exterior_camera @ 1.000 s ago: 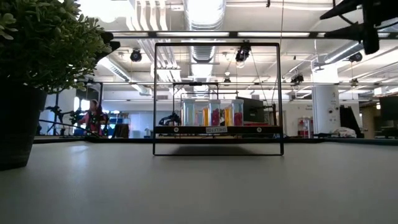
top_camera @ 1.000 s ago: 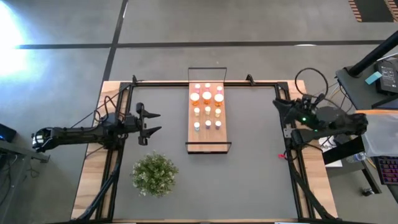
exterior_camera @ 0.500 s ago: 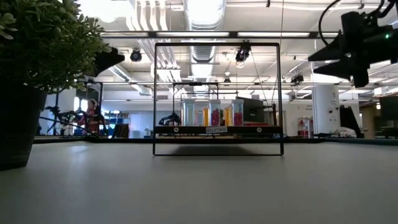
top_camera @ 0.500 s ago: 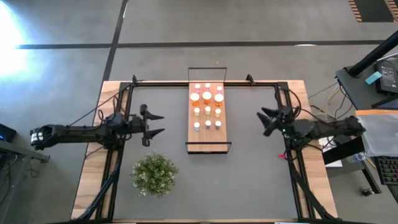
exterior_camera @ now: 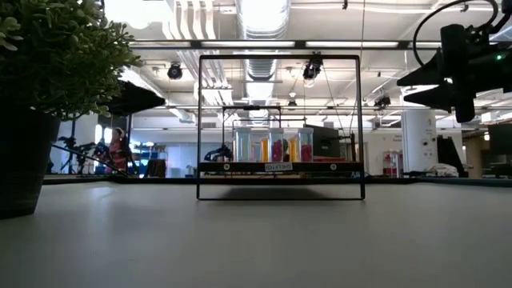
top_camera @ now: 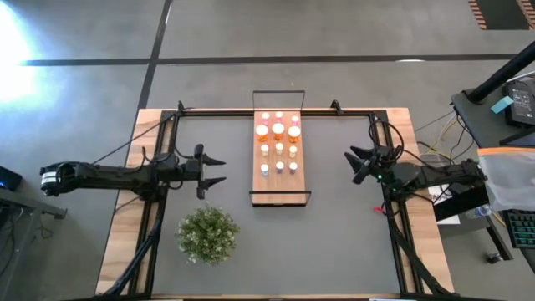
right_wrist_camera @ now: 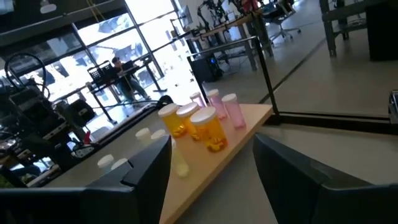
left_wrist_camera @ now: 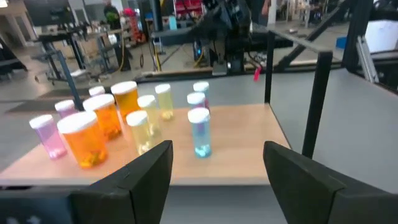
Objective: Pick and place medicine bottles onto shelf by color
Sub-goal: Return to Home Position
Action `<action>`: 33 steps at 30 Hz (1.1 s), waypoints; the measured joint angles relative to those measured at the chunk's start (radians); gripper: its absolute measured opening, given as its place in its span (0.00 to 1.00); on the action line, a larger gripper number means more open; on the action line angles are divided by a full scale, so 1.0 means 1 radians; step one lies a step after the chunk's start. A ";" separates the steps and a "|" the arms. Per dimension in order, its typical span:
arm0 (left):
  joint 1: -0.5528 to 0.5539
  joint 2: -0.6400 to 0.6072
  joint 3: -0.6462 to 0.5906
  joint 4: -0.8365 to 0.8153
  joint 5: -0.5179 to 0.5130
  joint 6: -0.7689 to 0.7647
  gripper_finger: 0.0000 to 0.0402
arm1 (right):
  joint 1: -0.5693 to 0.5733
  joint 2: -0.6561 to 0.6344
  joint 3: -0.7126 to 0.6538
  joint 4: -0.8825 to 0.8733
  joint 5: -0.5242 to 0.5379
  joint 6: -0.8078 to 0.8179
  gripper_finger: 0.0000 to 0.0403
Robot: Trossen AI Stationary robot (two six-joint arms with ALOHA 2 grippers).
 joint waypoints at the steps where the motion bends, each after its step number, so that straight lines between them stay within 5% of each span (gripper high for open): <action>1: 0.000 0.012 0.000 0.001 0.000 0.000 0.59 | 0.000 0.000 0.001 -0.003 0.000 0.000 0.54; 13: 0.000 0.153 -0.001 -0.003 -0.001 0.000 0.59 | 0.000 0.002 0.003 -0.006 -0.001 0.000 0.54; 33: 0.000 -0.223 0.000 0.000 -0.008 0.000 0.59 | 0.000 0.002 0.004 -0.004 -0.002 0.000 0.54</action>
